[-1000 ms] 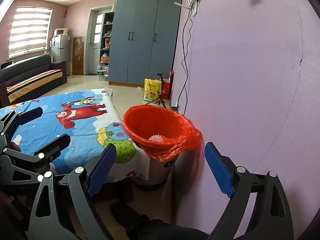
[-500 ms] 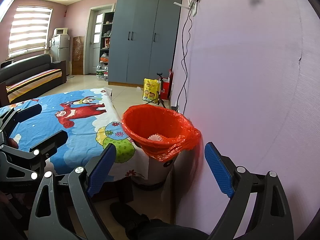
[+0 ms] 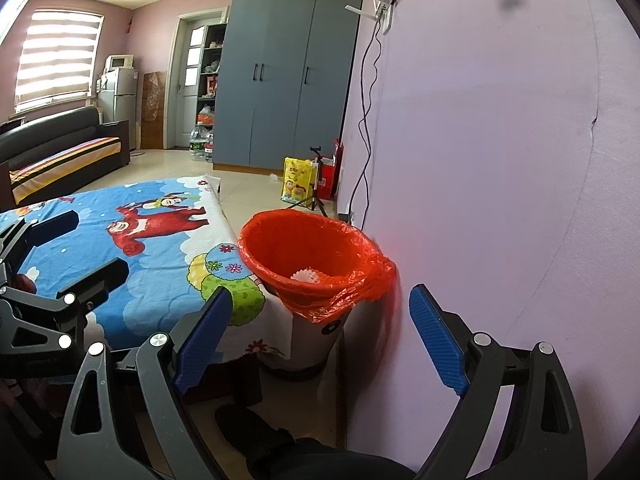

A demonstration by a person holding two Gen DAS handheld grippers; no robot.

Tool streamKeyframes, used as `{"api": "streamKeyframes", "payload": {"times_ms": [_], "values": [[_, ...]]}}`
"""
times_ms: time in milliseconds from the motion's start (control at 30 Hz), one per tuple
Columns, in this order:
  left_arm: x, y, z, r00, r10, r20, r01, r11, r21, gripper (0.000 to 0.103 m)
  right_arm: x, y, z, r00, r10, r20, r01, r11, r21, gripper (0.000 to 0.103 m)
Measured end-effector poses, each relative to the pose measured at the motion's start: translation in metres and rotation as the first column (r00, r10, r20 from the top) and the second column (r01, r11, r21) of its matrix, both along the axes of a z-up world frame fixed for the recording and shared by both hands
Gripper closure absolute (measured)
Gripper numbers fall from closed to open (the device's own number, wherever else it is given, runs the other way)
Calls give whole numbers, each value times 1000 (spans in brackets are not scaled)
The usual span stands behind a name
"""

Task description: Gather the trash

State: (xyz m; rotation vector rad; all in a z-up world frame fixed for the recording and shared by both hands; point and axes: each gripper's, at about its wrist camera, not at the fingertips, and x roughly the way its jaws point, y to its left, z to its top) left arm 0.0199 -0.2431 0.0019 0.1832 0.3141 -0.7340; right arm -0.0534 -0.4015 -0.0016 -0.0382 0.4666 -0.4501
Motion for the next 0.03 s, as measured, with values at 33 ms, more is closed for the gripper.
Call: {"api": "streamKeyframes", "payload": {"times_ms": [33], "values": [[1,1,0,1000,2,-6,-2,1000,1,5,1,1,0,1000,2,-1,-2,1000,0,19]]}}
